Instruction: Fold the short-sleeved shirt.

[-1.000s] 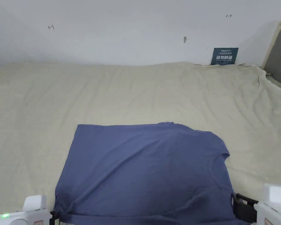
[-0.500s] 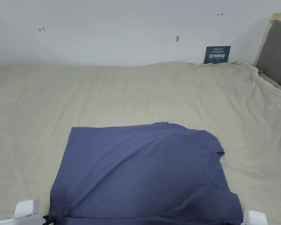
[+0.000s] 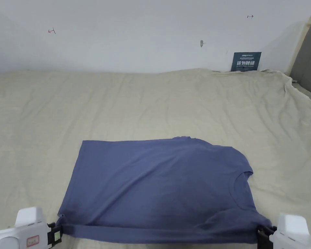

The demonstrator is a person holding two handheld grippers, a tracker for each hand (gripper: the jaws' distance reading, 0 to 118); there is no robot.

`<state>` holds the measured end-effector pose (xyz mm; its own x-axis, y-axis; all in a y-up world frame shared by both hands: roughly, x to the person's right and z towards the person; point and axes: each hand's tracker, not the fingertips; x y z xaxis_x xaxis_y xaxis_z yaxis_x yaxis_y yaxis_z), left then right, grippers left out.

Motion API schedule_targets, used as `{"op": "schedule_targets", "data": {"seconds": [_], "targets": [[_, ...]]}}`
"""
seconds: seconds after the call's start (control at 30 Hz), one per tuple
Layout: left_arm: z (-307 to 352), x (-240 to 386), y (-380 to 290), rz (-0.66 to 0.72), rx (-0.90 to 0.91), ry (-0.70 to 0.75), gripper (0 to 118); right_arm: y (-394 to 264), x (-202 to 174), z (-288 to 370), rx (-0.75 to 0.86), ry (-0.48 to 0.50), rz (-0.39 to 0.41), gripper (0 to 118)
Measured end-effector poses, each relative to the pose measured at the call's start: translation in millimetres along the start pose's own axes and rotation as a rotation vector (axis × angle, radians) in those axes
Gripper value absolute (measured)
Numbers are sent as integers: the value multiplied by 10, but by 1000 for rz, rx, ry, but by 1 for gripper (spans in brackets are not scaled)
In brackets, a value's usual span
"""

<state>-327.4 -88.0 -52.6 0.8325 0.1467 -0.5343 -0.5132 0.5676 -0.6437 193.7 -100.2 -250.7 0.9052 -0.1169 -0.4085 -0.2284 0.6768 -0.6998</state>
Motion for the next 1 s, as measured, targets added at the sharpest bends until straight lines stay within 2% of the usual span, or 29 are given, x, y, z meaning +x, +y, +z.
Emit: {"op": "schedule_targets", "data": {"seconds": [0.17,0.33,0.6,0.87,0.93,0.97,1.0], "targets": [[-66,108,413,-26,50,1,4,532,-54,-50,48,19,-4,8],[-358,220,842,-58,67,18,4,934,-54,-423,33,6,17,8],[-1192,384,1272,-136,-18,79,4,1245,47,-1355,-95,-33,17,8],[-1790,445,1256,-125,-119,132,5,1257,-81,-1919,-211,-83,10,9],[-1763,447,1271,-112,-109,132,7,1215,-126,-1921,-215,-92,4,9],[-1750,462,1289,-113,-110,134,13,1202,-168,-1850,-208,-97,6,11],[-1734,474,1304,-123,-114,135,24,1197,-192,-1804,-197,-101,12,17]]}}
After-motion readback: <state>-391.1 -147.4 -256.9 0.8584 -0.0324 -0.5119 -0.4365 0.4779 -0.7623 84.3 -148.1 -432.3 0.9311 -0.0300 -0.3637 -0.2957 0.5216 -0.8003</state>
